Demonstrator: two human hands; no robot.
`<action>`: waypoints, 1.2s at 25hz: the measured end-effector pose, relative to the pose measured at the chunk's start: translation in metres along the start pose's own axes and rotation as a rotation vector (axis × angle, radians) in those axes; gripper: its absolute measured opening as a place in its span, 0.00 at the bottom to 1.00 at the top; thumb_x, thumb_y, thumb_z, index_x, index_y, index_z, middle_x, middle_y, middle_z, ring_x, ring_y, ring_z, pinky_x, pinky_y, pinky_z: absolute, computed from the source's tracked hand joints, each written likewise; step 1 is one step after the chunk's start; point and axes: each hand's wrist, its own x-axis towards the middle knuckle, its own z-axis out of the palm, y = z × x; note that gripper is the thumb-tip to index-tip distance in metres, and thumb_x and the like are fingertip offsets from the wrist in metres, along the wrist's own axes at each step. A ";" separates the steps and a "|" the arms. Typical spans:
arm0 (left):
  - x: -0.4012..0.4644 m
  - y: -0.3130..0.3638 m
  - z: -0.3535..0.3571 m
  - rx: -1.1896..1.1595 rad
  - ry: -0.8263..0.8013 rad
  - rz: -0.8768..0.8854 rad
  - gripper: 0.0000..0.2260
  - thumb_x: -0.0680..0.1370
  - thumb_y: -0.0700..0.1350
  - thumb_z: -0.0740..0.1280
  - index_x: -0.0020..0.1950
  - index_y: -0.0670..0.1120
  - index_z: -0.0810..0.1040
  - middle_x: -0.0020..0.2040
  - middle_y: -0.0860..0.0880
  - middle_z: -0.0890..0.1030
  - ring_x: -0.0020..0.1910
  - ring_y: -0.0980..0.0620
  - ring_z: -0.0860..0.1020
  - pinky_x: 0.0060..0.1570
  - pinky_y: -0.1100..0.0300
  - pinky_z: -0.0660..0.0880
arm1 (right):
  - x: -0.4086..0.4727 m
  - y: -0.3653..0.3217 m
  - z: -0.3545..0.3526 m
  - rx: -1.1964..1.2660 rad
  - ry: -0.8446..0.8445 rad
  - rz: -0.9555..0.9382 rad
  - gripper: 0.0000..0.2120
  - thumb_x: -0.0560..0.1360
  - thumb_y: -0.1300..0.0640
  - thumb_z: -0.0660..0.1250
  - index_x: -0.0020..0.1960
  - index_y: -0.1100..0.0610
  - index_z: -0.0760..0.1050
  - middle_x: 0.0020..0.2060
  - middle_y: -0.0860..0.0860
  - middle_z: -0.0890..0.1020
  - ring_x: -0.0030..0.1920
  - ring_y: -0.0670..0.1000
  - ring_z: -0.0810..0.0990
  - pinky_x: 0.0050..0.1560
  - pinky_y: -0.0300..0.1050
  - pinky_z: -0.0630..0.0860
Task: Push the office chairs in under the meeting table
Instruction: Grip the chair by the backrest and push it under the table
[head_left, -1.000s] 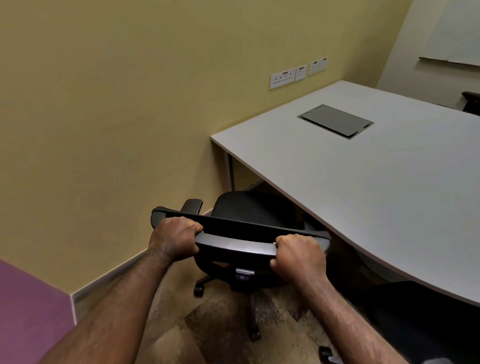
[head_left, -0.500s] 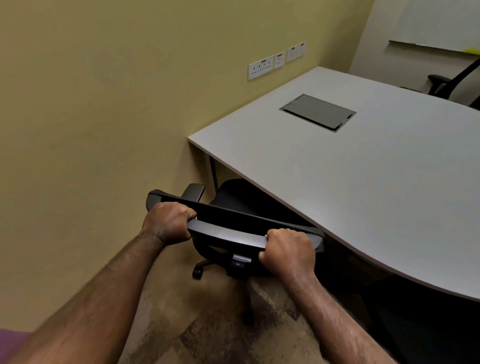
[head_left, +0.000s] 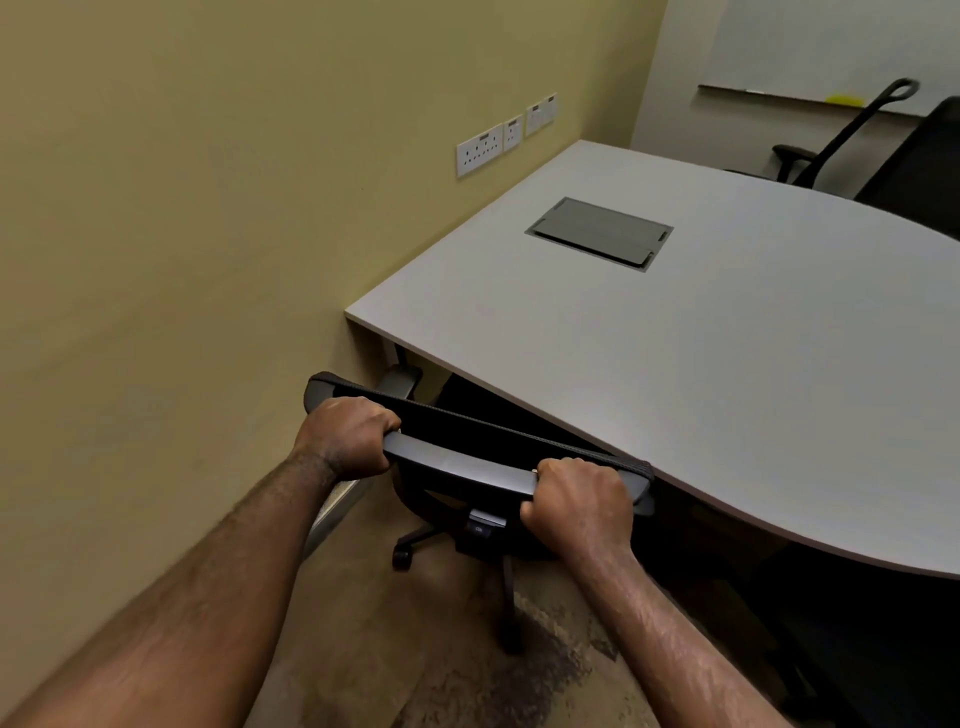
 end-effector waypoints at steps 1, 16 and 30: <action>0.007 -0.005 0.001 0.002 0.000 0.011 0.09 0.64 0.49 0.65 0.42 0.52 0.80 0.38 0.54 0.81 0.40 0.49 0.79 0.36 0.59 0.70 | 0.006 -0.002 0.001 0.004 -0.002 0.013 0.06 0.68 0.51 0.63 0.36 0.51 0.70 0.28 0.47 0.72 0.29 0.51 0.70 0.33 0.45 0.66; 0.088 -0.051 0.006 0.002 -0.017 0.024 0.06 0.65 0.46 0.67 0.41 0.51 0.80 0.37 0.53 0.80 0.41 0.49 0.78 0.36 0.59 0.67 | 0.088 -0.017 0.010 0.022 0.018 0.072 0.07 0.69 0.50 0.64 0.35 0.51 0.70 0.26 0.46 0.67 0.25 0.50 0.62 0.32 0.46 0.61; 0.154 -0.116 0.015 -0.034 0.024 0.185 0.06 0.64 0.46 0.66 0.39 0.49 0.80 0.37 0.52 0.81 0.39 0.48 0.78 0.35 0.59 0.67 | 0.146 -0.062 0.008 0.011 -0.001 0.237 0.06 0.68 0.48 0.63 0.40 0.51 0.73 0.30 0.47 0.71 0.31 0.53 0.69 0.35 0.47 0.65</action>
